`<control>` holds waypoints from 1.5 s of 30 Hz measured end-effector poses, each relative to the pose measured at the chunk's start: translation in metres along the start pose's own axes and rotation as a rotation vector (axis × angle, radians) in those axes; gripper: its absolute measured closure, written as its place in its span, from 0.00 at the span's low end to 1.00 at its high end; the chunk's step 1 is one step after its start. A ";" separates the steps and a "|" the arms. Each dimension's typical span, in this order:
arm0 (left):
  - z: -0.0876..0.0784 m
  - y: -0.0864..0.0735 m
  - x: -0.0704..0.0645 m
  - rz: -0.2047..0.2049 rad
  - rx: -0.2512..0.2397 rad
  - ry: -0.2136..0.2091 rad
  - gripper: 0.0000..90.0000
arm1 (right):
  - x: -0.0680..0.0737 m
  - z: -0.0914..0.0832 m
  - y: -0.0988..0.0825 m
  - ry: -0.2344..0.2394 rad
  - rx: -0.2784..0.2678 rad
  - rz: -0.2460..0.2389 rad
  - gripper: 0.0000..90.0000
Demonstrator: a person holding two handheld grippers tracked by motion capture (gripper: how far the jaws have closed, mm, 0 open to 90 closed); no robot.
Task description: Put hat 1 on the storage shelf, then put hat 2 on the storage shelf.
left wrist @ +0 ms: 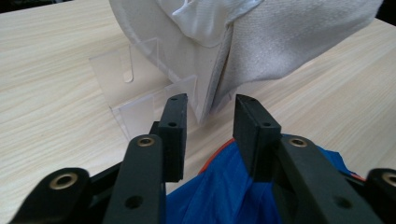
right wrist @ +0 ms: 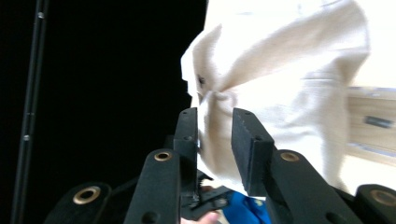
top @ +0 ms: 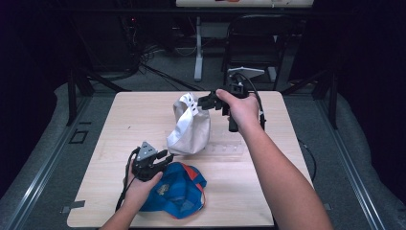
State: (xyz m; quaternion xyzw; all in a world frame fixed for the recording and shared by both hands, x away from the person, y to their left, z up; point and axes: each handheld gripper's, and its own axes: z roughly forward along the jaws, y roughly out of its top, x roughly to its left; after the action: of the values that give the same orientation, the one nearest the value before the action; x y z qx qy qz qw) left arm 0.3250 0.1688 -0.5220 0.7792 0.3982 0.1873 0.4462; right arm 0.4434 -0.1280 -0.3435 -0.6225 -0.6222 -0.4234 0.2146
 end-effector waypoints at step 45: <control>-0.042 -0.046 0.050 -0.088 0.061 0.105 0.57 | -0.099 0.015 -0.119 -0.175 0.026 -0.210 0.71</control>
State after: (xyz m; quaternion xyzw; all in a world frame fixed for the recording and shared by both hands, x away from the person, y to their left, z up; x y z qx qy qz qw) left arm 0.3083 0.2443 -0.5418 0.7633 0.4605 0.1960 0.4084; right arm 0.3463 -0.1587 -0.4616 -0.5854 -0.7059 -0.3795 0.1223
